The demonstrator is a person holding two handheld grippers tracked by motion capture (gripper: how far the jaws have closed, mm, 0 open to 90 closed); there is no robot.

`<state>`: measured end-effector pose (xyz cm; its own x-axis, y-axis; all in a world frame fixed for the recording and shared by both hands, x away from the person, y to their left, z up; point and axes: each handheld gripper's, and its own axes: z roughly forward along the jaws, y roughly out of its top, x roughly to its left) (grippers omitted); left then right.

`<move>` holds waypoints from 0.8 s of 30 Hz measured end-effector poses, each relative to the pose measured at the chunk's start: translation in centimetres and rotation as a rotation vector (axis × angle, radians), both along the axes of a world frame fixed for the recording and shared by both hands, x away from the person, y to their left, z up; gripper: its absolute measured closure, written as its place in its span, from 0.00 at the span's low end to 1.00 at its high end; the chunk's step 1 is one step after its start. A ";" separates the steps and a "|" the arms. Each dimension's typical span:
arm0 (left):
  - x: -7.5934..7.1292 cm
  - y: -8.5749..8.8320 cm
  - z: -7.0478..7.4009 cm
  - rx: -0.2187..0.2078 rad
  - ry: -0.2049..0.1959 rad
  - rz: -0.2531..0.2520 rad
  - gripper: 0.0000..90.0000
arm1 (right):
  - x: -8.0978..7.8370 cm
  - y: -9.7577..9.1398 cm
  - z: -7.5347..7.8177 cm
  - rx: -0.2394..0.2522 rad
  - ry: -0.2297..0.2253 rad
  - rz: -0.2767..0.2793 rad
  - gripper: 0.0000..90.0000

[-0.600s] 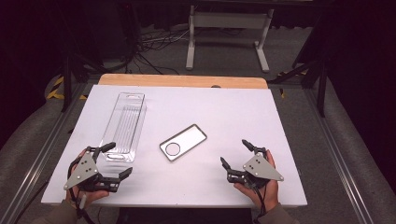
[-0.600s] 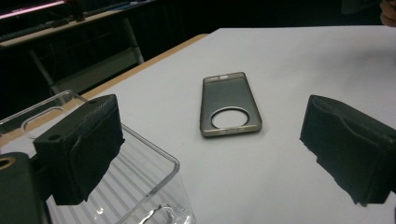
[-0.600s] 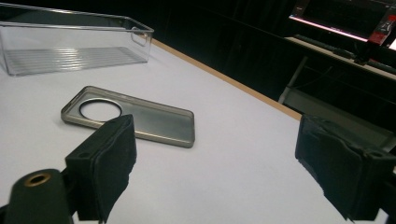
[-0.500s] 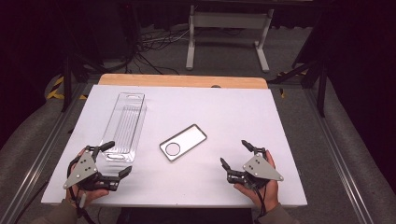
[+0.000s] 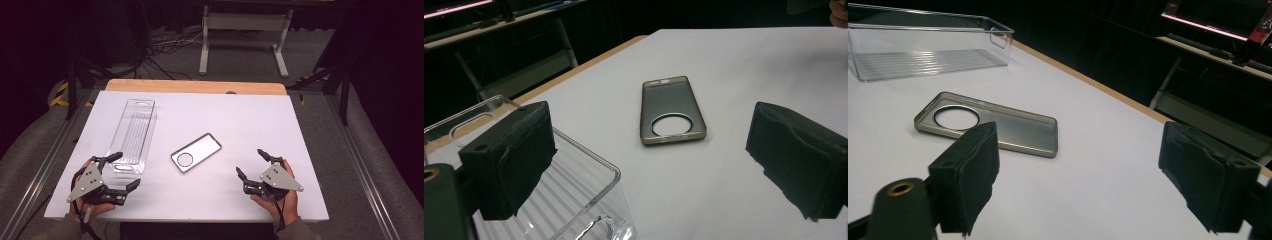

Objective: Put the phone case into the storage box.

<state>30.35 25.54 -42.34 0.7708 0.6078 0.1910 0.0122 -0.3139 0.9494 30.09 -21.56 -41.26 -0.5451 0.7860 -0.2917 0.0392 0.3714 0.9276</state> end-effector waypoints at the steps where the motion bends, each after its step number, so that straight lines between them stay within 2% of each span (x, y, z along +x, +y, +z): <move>1: 0.0 0.0 0.0 -0.001 -0.001 0.000 0.07 | 0.1 0.0 0.1 0.005 0.006 0.004 0.21; 5: 0.1 -0.1 -0.1 0.001 0.006 0.004 0.07 | 0.3 0.0 0.4 -0.001 0.002 0.004 0.28; 9: 0.2 0.0 -0.2 0.013 0.004 0.006 0.06 | 0.9 0.2 0.8 0.016 0.006 -0.010 0.35; 11: 0.1 0.0 -0.2 0.003 0.007 0.008 0.06 | 1.2 0.4 1.0 0.029 0.014 -0.004 0.36; 16: 0.0 0.0 -0.1 0.013 -0.005 0.007 0.06 | 1.6 1.0 1.4 0.015 0.008 -0.004 0.39; 19: 0.0 0.0 -0.1 0.013 -0.004 0.002 0.06 | 2.0 1.3 1.8 0.004 0.015 0.016 0.45; 24: 0.0 0.0 -0.1 0.015 0.002 0.004 0.06 | 3.1 2.1 2.2 -0.021 0.031 0.035 0.63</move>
